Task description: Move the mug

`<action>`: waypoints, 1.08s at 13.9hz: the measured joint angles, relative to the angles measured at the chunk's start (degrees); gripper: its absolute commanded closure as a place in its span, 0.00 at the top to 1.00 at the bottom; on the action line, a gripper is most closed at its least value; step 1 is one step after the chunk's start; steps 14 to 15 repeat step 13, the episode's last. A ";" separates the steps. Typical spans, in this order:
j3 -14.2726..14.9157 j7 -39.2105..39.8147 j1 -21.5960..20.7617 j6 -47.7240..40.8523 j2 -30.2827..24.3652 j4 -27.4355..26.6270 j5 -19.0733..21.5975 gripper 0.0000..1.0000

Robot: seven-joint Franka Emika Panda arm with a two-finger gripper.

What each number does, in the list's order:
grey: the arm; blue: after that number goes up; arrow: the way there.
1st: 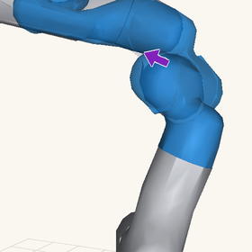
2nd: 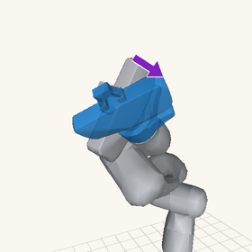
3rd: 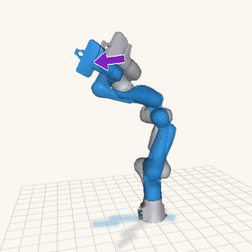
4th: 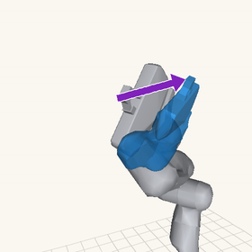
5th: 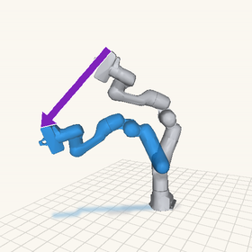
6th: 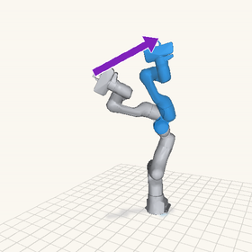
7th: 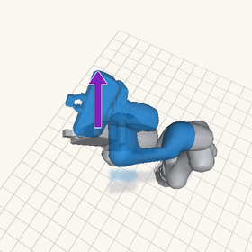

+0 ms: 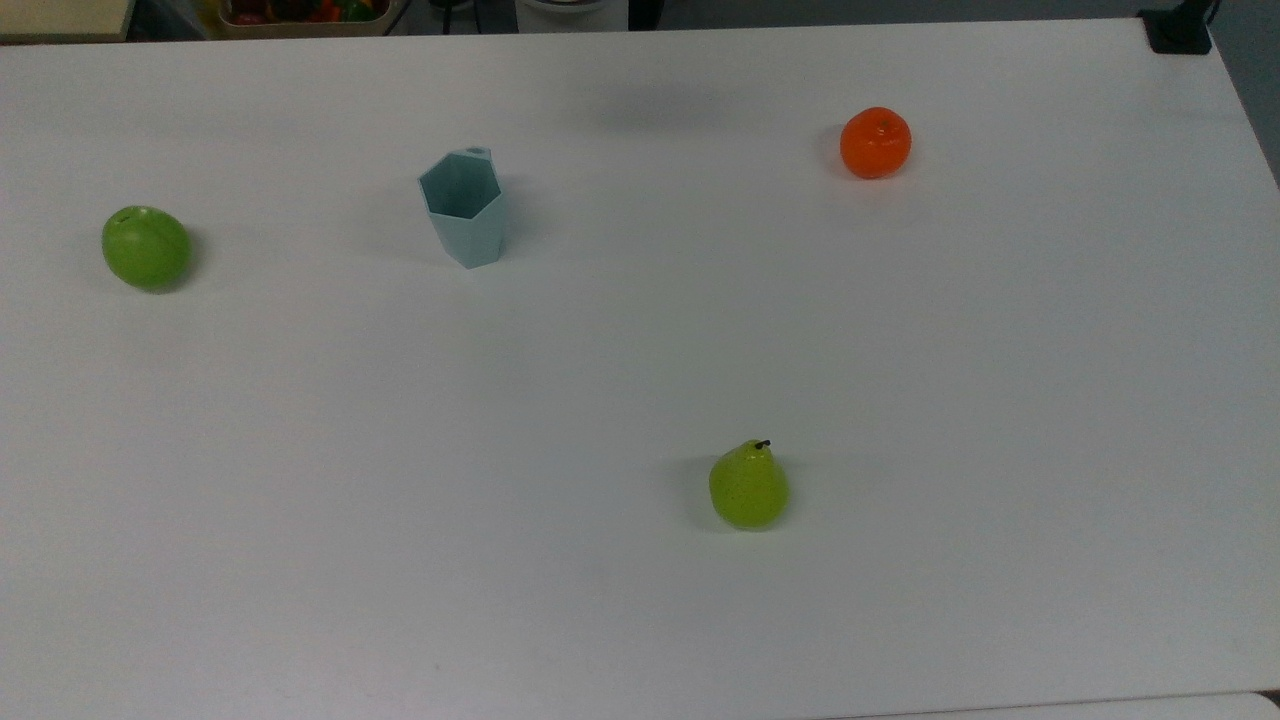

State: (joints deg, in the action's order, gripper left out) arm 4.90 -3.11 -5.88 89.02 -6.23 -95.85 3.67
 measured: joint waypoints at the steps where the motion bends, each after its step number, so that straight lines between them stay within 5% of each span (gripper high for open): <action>1: 0.00 0.43 0.00 0.78 0.16 0.07 0.00 1.00; 8: 1.64 9.07 0.37 11.11 2.19 0.42 -0.03 1.00; 15: 2.16 9.52 0.37 12.00 2.48 0.75 -0.03 1.00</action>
